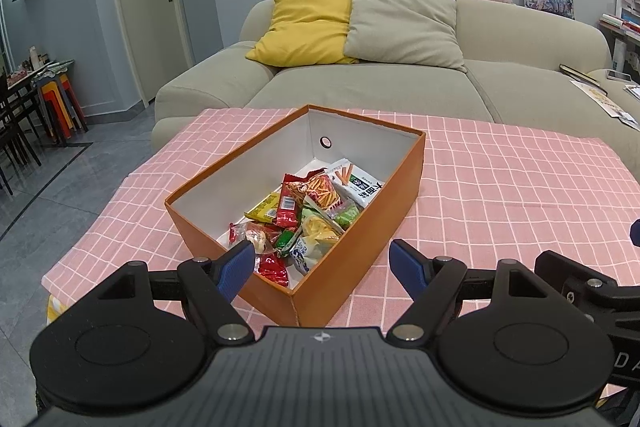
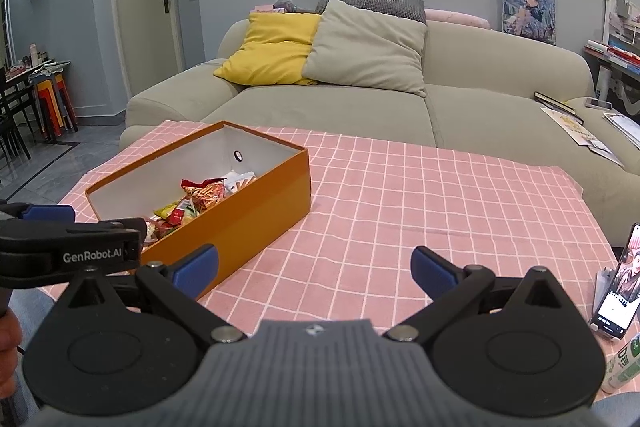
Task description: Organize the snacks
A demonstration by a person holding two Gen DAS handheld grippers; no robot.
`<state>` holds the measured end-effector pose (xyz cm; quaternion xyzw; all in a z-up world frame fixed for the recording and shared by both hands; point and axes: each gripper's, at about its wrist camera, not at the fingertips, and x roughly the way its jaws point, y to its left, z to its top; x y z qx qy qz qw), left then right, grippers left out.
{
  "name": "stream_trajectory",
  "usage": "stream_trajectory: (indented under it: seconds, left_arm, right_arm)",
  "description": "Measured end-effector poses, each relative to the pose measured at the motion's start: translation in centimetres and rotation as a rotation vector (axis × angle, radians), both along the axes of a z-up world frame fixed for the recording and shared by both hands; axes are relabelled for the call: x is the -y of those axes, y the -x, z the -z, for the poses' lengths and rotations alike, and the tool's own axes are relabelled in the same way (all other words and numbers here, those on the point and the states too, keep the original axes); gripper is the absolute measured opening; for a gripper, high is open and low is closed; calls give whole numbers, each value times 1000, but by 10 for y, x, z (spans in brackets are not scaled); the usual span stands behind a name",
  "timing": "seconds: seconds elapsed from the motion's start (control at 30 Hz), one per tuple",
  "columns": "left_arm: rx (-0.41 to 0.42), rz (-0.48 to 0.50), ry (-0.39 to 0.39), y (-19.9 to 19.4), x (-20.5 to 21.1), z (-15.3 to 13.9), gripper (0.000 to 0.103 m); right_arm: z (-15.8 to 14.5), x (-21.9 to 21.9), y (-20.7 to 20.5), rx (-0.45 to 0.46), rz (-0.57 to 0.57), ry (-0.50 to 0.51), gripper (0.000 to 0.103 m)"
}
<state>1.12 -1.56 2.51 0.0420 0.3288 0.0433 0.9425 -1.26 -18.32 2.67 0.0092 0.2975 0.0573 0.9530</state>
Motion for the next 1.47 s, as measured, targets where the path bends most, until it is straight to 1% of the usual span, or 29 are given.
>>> stream_trajectory:
  seconds: [0.2,0.43,0.77,1.47]
  left_arm:
    - [5,0,-4,0,0,-2,90]
    - [13,4,-30,2,2,-2,90]
    - [23,8,-37,4,1,-2,89]
    - [34,3,-25,4,-2,-6,89]
  right_arm:
    - [0,0,0,0,0,1,99]
    - [0,1,0,-1,0,2,99]
    - [1,1,0,-4,-1,4,99]
    - [1,0,0,-5,-1,4,99]
